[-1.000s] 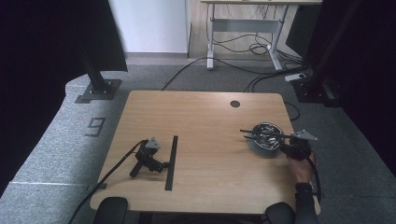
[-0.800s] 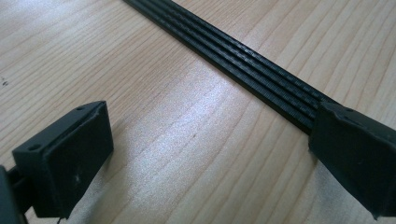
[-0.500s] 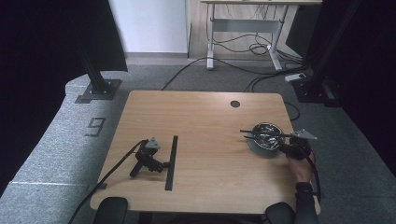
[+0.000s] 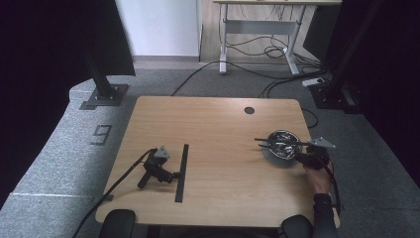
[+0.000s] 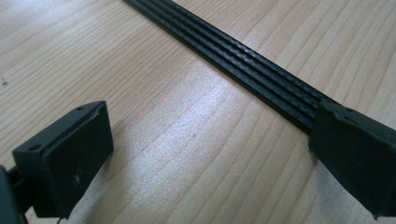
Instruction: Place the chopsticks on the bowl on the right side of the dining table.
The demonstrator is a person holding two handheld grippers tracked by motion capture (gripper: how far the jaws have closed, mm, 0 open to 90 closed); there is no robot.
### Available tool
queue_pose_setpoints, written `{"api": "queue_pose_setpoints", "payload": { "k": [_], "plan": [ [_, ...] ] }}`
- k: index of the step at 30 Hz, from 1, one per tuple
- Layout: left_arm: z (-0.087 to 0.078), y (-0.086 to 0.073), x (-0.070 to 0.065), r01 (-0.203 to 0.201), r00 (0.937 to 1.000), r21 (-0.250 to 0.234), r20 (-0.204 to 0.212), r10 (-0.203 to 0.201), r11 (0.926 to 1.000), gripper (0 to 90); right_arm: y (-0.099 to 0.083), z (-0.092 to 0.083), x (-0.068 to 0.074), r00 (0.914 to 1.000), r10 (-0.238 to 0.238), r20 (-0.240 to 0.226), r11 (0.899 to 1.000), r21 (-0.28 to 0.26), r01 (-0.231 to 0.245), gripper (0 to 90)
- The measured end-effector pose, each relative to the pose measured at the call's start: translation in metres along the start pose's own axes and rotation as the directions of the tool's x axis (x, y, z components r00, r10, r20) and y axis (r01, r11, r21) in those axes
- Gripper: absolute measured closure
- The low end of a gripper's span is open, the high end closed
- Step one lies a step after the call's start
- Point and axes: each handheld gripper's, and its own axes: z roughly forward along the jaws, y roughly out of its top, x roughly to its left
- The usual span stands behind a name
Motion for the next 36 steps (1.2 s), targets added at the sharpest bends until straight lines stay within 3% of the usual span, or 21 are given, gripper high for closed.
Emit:
{"api": "queue_pose_setpoints", "payload": {
  "k": [9, 16, 23, 36],
  "plan": [
    [0.000, 0.000, 0.000, 0.000, 1.0000, 0.000, 0.000, 0.000, 1.0000, 0.0, 0.001, -0.001, 0.000, 1.0000, -0.003, -0.003, 1.000, 0.006, 0.003, 27.8],
    [0.000, 0.000, 0.000, 0.000, 1.0000, 0.000, 0.000, 0.000, 1.0000, 0.0, 0.008, -0.007, -0.001, 0.9980, 0.026, -0.057, 0.999, 0.045, -0.023, 12.4],
    [0.000, 0.000, 0.000, -0.001, 1.0000, 0.000, 0.000, 0.001, 1.0000, 0.0, 0.009, -0.026, 0.006, 0.9980, -0.017, -0.060, 0.999, 0.045, 0.020, 0.3],
    [0.000, 0.000, 0.000, -0.001, 1.0000, 0.001, 0.000, 0.001, 1.0000, 0.0, 0.004, -0.070, 0.024, 0.9901, -0.079, -0.116, 0.994, 0.064, 0.087, 0.0]
  ]
}}
